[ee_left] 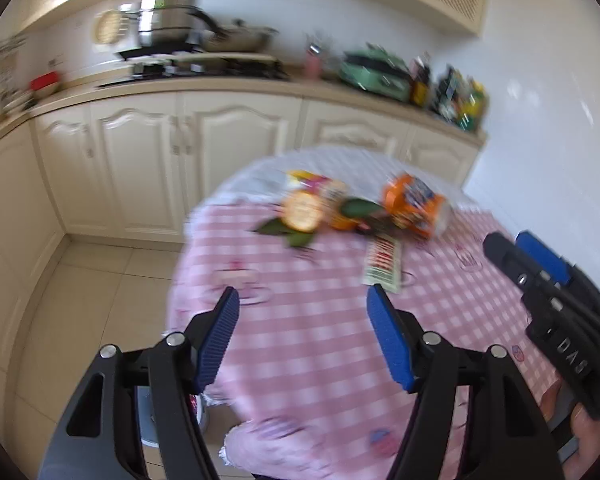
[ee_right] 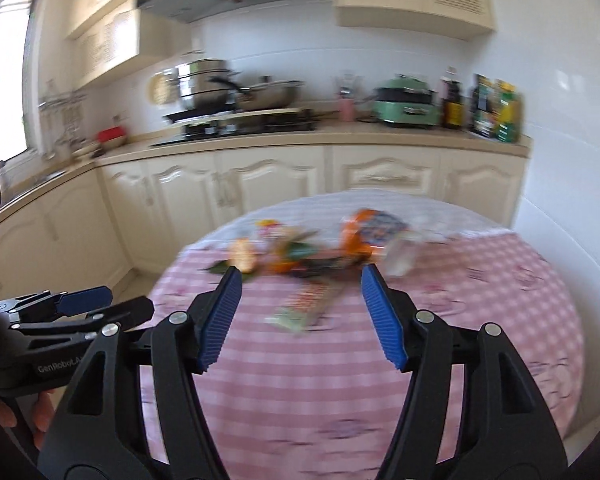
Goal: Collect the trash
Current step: 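Move both open tools back over the table, then grasp the red-white sauce packet with the left tool while the right tool grasps a dark wrapper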
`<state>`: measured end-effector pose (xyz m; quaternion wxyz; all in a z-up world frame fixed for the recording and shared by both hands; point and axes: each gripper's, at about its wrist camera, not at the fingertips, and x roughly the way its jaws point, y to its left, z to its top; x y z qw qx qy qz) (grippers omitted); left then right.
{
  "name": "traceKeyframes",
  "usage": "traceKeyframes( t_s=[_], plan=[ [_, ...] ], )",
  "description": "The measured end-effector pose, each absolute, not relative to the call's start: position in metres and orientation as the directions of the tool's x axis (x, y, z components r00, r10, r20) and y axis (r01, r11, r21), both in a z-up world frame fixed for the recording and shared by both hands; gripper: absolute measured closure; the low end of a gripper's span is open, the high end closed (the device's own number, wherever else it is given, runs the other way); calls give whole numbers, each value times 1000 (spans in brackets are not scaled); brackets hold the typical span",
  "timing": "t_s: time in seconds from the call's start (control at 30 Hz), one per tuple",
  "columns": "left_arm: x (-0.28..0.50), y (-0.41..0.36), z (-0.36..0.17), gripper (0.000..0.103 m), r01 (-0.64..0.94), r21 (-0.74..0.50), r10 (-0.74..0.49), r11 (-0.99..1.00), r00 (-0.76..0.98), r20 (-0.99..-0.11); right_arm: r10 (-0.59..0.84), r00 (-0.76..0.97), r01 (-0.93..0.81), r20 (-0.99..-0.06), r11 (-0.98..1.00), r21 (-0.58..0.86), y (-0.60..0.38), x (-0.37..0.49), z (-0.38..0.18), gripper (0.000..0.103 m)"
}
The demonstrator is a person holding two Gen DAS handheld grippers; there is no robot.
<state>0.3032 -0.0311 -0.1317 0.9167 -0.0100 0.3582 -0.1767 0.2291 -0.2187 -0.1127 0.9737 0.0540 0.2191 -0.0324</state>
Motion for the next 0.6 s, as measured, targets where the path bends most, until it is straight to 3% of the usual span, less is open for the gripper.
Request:
traceKeyframes(
  t_s=[0.27,0.53,0.6],
  plan=[
    [338,-118,-154,38,408,-95,-339,908,582,-740,-98,859,176,-502,978,110,-283,254,-134,37],
    [371,-161,-181,38,418,-14,-262,909,542,-799,-71,831,182,-552,972,149,-307,275,-150,36],
    [379,-165,-186,46,420,-11,-255,908,530,-809,-59,825,181,-562,970,164,-310,279,-152,36]
  ],
)
